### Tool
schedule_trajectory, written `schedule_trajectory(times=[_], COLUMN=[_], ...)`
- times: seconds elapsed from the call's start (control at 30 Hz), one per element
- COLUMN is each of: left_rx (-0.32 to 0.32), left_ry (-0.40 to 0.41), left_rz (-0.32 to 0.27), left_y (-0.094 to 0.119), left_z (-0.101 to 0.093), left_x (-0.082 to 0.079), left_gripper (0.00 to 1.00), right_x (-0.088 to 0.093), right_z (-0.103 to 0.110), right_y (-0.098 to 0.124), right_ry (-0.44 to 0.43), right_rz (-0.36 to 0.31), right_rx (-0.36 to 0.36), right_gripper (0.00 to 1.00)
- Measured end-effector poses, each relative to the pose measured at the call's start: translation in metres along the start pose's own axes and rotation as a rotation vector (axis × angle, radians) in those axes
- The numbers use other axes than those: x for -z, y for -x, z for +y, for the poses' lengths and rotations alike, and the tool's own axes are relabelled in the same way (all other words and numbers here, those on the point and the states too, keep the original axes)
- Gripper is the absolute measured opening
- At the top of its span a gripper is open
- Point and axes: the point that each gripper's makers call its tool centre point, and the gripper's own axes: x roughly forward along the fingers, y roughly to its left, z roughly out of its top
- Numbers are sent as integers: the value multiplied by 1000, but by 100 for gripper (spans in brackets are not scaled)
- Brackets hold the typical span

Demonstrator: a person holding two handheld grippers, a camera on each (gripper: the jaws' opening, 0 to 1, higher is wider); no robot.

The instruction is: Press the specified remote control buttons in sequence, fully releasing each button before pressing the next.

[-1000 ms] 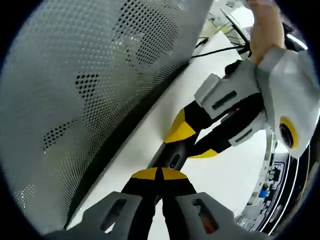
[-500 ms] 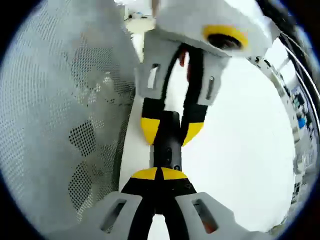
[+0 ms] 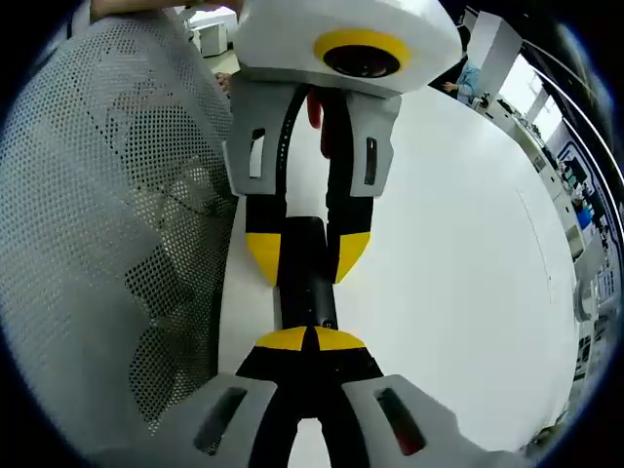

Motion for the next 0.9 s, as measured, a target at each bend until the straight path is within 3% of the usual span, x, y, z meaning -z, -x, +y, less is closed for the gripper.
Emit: schedule_trajectory(times=[0.1, 0.23, 0.4, 0.43, 0.6, 0.67, 0.7, 0.77, 0.8, 0.9], left_rx=[2, 3, 4, 4, 4, 5, 4, 4, 3, 3], left_ry=[8, 10, 17, 18, 19, 20, 20, 21, 19, 16], left_rz=[-4, -5, -3, -5, -7, -8, -9, -9, -8, -10], left_y=[0, 0, 1, 1, 1, 1, 2, 2, 2, 1], left_z=[0, 0, -1, -1, -1, -1, -1, -1, -1, -1], left_x=[0, -1, -1, -1, -2, -2, -2, -2, -2, -2], left_gripper=[24, 24, 24, 24, 24, 24, 24, 24, 24, 24], right_x=[-1, 0, 0, 0, 0, 1, 0, 7, 8, -3], right_z=[-2, -2, -2, -2, -3, -6, -7, -25, -25, -19], right_y=[-1, -1, -3, -2, -1, -1, -2, -2, -2, -6], right_ry=[-19, -164, -64, -46, -198, -206, -200, -27, 5, -26], right_rz=[1, 24, 61, 56, -9, -20, -30, 40, 57, 24], right_rx=[-8, -80, -103, -102, -139, -133, -114, 12, 7, -54], right_gripper=[0, 0, 0, 0, 0, 0, 0, 0, 0, 0])
